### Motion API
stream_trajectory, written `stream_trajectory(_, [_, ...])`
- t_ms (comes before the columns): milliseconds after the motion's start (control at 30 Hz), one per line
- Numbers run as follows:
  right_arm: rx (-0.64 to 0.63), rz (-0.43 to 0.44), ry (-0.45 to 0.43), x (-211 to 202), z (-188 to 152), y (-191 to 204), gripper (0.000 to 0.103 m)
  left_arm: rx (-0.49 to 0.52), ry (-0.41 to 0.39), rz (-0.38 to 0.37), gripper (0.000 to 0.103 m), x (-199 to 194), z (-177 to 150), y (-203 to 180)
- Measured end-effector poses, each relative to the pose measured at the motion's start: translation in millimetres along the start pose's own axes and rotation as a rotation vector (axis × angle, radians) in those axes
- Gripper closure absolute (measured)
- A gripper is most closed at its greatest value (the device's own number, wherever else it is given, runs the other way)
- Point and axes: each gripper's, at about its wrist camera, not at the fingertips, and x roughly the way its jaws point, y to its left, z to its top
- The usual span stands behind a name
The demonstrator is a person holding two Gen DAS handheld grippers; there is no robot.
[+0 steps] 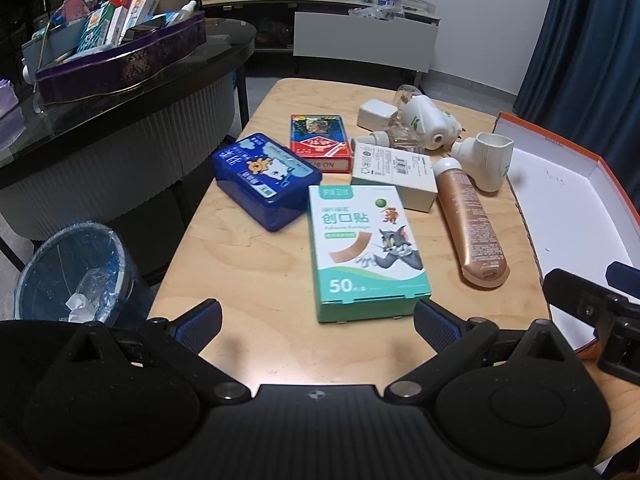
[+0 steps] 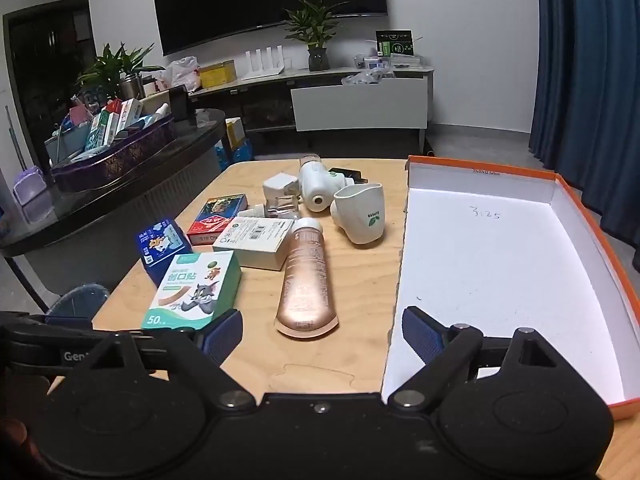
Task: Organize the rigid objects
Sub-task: 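Move left tool toward green bandage box while right tool approaches bronze bottle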
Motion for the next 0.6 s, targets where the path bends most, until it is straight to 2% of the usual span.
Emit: stream_trajectory(600, [0.008,0.013,0.025,8.1,-0.2,-2.9,0.001,0.02,0.006,0.019,0.0,6.5,3.3,-11.5])
